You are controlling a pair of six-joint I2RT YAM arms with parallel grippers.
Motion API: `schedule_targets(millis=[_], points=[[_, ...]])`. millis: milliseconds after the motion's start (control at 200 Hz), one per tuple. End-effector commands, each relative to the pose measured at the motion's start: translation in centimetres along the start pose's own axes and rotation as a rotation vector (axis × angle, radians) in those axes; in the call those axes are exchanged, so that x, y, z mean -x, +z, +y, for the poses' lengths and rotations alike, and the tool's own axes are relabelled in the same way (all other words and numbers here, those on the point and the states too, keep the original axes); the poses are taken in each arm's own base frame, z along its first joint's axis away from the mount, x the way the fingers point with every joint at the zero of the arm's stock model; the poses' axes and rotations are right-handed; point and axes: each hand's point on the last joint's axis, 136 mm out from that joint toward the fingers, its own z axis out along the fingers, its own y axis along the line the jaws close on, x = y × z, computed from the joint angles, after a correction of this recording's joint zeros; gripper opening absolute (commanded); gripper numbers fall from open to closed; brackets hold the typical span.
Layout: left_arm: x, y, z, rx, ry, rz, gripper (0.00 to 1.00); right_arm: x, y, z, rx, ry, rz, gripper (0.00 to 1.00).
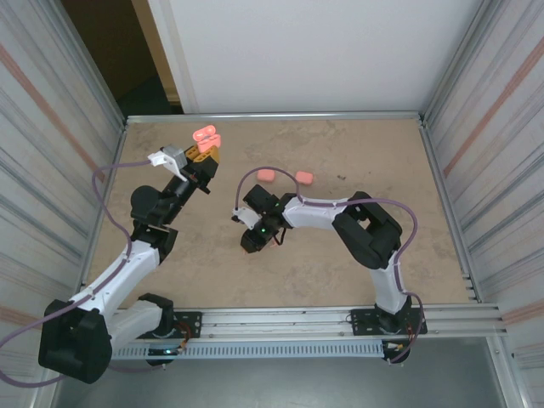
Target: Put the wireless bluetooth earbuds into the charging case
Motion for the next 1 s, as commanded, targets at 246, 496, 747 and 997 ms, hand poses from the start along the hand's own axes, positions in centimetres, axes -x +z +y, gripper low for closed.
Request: schedule_targets(millis=[246,496,747,997], points=[[1.3,0.1,-0.3,-0.014,0.007,-0.039,0.0,2.1,-6.1,0.1,-0.104,-0.056,-0.129,0.21],[1.1,0.7,-0.6,-0.048,-0.008,-0.033,0.0,4.3,-12.9,-0.1,-0.204,-0.094,-0.294,0.2],[0.4,1.8,-1.3,-0.118,-0.03,-0.023,0.0,6.7,-21.6,0.3,-0.282,-0.125,-0.515,0.21],[-0.6,3.3,-3.0,-0.248,-0.024,0.008,0.0,8.4,-29.6,1.4,-0.371,-0.196,-0.73,0.21]])
